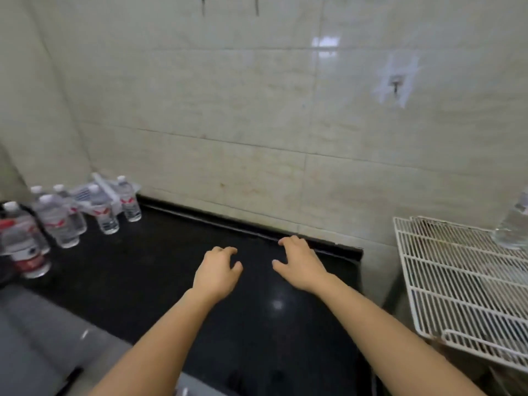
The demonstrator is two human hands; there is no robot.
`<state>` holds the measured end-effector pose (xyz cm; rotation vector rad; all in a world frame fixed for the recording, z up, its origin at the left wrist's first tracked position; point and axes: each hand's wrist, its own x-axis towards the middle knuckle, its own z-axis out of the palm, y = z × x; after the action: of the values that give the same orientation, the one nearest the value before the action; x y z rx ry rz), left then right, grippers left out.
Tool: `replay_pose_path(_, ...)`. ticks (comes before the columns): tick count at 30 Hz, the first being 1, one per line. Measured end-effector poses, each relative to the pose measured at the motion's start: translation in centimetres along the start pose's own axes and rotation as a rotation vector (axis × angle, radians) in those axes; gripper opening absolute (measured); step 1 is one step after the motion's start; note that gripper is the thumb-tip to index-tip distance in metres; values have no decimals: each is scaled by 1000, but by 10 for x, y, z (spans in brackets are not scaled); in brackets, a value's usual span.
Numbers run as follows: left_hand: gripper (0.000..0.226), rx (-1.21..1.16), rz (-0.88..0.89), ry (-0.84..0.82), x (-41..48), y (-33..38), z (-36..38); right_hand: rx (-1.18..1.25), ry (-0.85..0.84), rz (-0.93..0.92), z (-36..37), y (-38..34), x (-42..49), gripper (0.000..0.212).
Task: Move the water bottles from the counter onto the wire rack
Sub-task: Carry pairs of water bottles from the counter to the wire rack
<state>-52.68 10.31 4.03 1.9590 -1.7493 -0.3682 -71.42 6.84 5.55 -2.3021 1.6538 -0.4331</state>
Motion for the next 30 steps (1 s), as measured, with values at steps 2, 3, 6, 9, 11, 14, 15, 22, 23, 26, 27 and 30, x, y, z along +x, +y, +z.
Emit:
replay_pose_path(2, 45, 7, -60, 28, -4, -38, -18, -1, -37, -51, 23, -39, 18, 56)
replay_pose_path(3, 45, 13, -87, 41, -6, -56, -26, -4, -59, -76, 34, -58, 27, 56)
replay_pose_path(6, 45, 28, -164, 68, -4, -109, -49, -24, -119, -154, 66, -111, 55, 55)
replay_pose_path(9, 44, 36, -227, 85, 6, -158, -68, -20, -163, -213, 98, -156, 86, 56)
replay_pose_path(11, 44, 43, -258, 93, 19, -189, -79, -15, -185, -244, 119, -182, 110, 56)
replay_pose_path(14, 44, 56, -295, 102, 48, -236, -94, -9, -213, -280, 150, -219, 153, 56)
replay_pose_path(15, 44, 61, -305, 102, 59, -251, -99, -6, -223, -288, 159, -231, 168, 56)
replay_pose_path(22, 44, 83, -397, 106, 143, -350, -144, -12, -282, -306, 213, -306, 277, 57)
replay_pose_path(23, 44, 84, -403, 110, 154, -362, -149, -17, -286, -306, 219, -315, 290, 57)
replay_pose_path(26, 44, 73, -422, 94, 181, -393, -158, -32, -310, -290, 237, -338, 325, 57)
replay_pose_path(27, 44, 68, -423, 85, 190, -402, -160, -39, -317, -285, 244, -345, 335, 57)
replay_pose_path(30, 45, 62, -411, 65, 223, -431, -166, -57, -329, -259, 262, -365, 370, 57)
